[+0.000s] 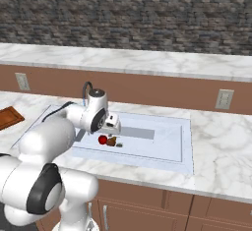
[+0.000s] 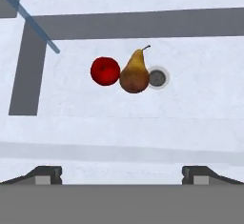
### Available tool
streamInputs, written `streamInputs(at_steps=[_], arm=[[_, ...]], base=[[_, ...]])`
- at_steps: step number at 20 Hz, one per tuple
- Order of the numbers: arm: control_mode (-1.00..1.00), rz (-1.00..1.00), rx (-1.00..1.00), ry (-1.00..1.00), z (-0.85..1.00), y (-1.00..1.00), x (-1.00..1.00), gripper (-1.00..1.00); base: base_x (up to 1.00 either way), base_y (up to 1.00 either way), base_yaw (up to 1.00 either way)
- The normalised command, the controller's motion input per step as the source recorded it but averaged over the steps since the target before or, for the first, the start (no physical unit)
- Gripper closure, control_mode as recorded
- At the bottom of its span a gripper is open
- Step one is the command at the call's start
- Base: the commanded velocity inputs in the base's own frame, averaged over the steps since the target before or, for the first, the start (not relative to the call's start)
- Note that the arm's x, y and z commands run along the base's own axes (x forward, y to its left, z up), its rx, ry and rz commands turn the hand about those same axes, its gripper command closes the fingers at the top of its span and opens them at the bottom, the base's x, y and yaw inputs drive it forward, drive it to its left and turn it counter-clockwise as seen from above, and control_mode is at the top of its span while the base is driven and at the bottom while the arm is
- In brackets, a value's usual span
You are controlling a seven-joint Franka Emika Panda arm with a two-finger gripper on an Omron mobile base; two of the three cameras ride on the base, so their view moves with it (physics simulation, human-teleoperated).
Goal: Pick the mango, pear, apple from the sink and place them on the cutting board to airdry. Then turn off the sink faucet.
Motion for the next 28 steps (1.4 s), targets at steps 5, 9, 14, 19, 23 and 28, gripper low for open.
streamInputs(at_steps=[5,9,14,19,23,28], arm=[[-1.0,0.0,0.0,-0.01,-0.19,0.0,0.29,-1.0],[-1.0,0.0,0.0,0.0,-0.21,0.0,0.29,-1.0],[-1.0,0.0,0.0,0.0,-0.23,0.0,0.19,-1.0],[-1.0,0.0,0.0,0.0,-0.19,0.0,0.18,-1.0],[-1.0,0.0,0.0,0.0,-0.13,0.0,0.16,-1.0],[-1.0,0.0,0.0,0.0,-0.1,0.0,0.12,-1.0]], base=[[0.0,0.0,0.0],[0.0,0.0,0.0],[0.0,0.0,0.0],[0.0,0.0,0.0],[0.0,0.0,0.0],[0.0,0.0,0.0]])
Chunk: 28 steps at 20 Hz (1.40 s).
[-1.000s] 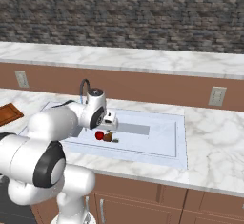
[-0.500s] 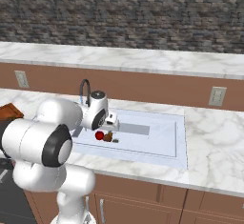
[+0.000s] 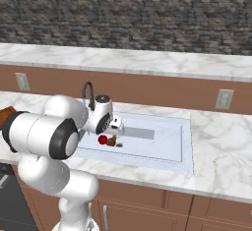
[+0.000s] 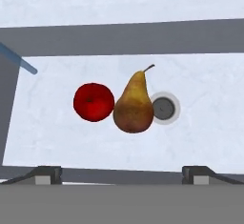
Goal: Pick the mango, pear, apple from the sink and place them on the cutting board to airdry. Then turn off the sink faucet.
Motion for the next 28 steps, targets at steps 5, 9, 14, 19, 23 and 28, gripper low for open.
streamInputs(at_steps=[5,9,14,19,23,28], arm=[[-1.0,0.0,0.0,-0.01,-0.13,0.0,0.11,-1.0],[-1.0,0.0,0.0,0.0,-0.19,-0.01,0.12,-1.0],[-1.0,0.0,0.0,0.0,-0.23,-0.08,0.14,-1.0],[-1.0,0.0,0.0,-0.01,-0.21,-0.02,0.18,-1.0],[-1.0,0.0,0.0,-0.01,-0.18,0.0,0.23,-1.0],[-1.0,0.0,0.0,-0.01,-0.18,-0.02,0.17,-1.0]], base=[[0.0,0.0,0.0],[0.0,0.0,0.0],[0.0,0.0,0.0],[0.0,0.0,0.0],[0.0,0.0,0.0],[0.0,0.0,0.0]])
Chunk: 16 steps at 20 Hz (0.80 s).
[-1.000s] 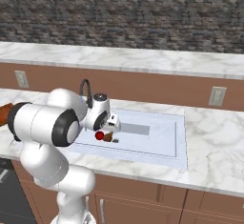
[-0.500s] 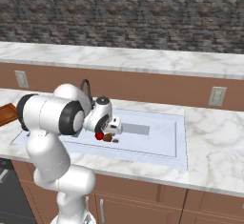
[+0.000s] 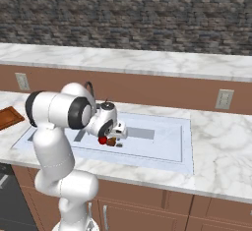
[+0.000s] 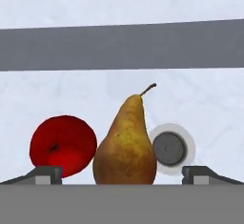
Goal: Pick the mango, pear, apple from the sink and place them on the cutting board to airdry. Then turn off the sink faucet.
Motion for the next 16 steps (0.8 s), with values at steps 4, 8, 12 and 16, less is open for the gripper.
streamInputs(at_steps=[4,8,12,16], arm=[[-1.0,0.0,0.0,0.0,-0.19,-0.03,0.06,-1.0],[-1.0,0.0,0.0,0.0,-0.19,0.0,0.08,-1.0],[-1.0,0.0,0.0,0.0,-0.19,0.0,0.12,-1.0],[-1.0,0.0,0.0,0.0,-0.2,0.0,0.1,-1.0]], base=[[0.0,0.0,0.0],[0.0,0.0,0.0],[0.0,0.0,0.0],[0.0,0.0,0.0]])
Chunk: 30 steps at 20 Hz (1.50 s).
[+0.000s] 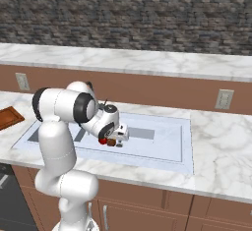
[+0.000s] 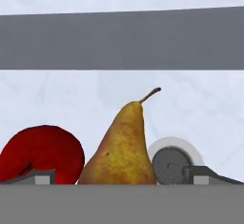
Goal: Pick the mango, pear, apple from the sink and place them on the cutting board to airdry. Then turn off the sink faucet.
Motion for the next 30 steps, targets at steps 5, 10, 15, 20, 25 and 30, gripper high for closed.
streamInputs(at_steps=[5,10,15,20,25,30], arm=[[-1.0,0.0,0.0,0.0,-0.22,0.0,0.06,1.0],[-1.0,0.0,0.0,0.0,-0.31,-0.06,-0.08,1.0],[-1.0,-0.02,0.0,0.0,-0.57,-0.13,-0.41,1.0],[-1.0,-0.02,-0.02,-0.01,-0.43,-0.02,-0.43,1.0],[-1.0,0.0,-0.03,-0.02,0.2,0.0,-0.14,1.0],[-1.0,0.02,-0.03,-0.01,0.41,0.0,-0.13,1.0]], base=[[0.0,0.0,0.0],[0.0,0.0,0.0],[0.0,0.0,0.0],[0.0,0.0,0.0],[0.0,0.0,0.0],[0.0,0.0,0.0]])
